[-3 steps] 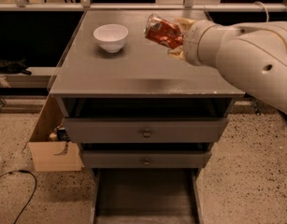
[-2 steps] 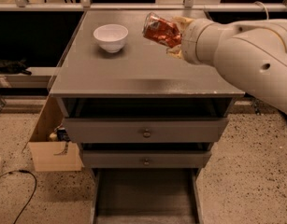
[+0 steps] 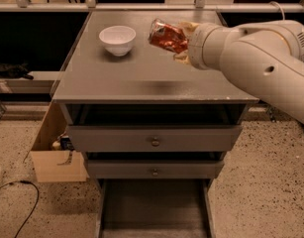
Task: Pick coke can from bottom drawer and place on counter
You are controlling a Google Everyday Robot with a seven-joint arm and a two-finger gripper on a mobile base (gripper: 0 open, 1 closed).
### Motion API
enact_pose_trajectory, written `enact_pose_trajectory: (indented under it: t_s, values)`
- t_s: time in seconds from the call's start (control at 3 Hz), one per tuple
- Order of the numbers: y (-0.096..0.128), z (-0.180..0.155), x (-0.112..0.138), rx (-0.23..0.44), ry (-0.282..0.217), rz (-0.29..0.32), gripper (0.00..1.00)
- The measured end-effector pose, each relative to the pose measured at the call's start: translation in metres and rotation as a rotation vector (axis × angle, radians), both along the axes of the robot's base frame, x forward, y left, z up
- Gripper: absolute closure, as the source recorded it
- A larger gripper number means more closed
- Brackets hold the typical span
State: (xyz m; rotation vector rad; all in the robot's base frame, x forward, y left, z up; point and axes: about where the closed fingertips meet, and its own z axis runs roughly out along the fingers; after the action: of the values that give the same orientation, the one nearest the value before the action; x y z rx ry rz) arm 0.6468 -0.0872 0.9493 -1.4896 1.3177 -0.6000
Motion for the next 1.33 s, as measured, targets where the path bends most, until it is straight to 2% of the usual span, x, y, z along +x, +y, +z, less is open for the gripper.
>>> enact_pose_trajectory:
  t_s: [0.33,0.67,1.0,1.33]
  values:
    - [0.017,-0.031,0.004,-0.026,0.062,0.034,1.00]
    - [0.017,-0.031,0.004,-0.026,0.062,0.034,1.00]
    - [0.026,-0.022,0.015,0.068,0.063,0.045,1.00]
    - [0.033,-0.035,0.022,0.137,0.095,0.042,1.00]
